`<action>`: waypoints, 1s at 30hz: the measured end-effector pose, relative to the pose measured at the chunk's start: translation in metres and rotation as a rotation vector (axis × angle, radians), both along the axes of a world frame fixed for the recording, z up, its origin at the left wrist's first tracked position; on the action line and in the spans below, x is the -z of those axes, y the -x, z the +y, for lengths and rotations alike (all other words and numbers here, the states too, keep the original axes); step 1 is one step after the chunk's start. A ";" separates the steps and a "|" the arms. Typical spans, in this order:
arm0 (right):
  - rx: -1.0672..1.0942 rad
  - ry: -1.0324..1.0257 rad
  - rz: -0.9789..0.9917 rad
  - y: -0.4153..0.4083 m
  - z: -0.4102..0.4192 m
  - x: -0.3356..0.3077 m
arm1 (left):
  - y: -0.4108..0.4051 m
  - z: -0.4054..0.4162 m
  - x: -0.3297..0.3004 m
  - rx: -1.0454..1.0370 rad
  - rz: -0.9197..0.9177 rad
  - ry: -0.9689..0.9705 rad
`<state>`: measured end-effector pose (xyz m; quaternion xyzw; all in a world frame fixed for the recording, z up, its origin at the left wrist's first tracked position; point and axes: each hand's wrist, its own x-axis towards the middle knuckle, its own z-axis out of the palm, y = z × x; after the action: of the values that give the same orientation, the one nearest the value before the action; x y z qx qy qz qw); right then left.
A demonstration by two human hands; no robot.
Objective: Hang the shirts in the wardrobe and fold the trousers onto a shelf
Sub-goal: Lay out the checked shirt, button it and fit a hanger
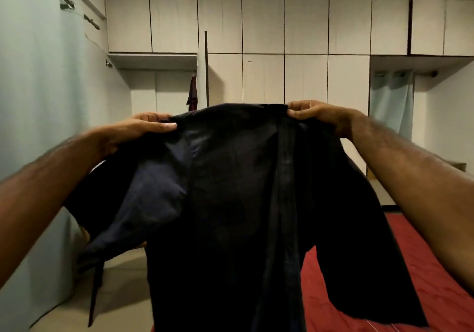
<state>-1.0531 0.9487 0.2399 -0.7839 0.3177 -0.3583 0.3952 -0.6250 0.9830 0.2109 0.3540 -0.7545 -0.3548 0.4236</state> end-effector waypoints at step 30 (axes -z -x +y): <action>0.699 0.082 0.748 -0.133 -0.418 0.674 | 0.021 -0.364 0.651 -0.115 -1.039 0.349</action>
<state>-0.9203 0.5307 -0.4336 -0.7204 0.6660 -0.1762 0.0800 -0.6459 0.6193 -0.4403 0.4478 -0.8914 0.0205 0.0667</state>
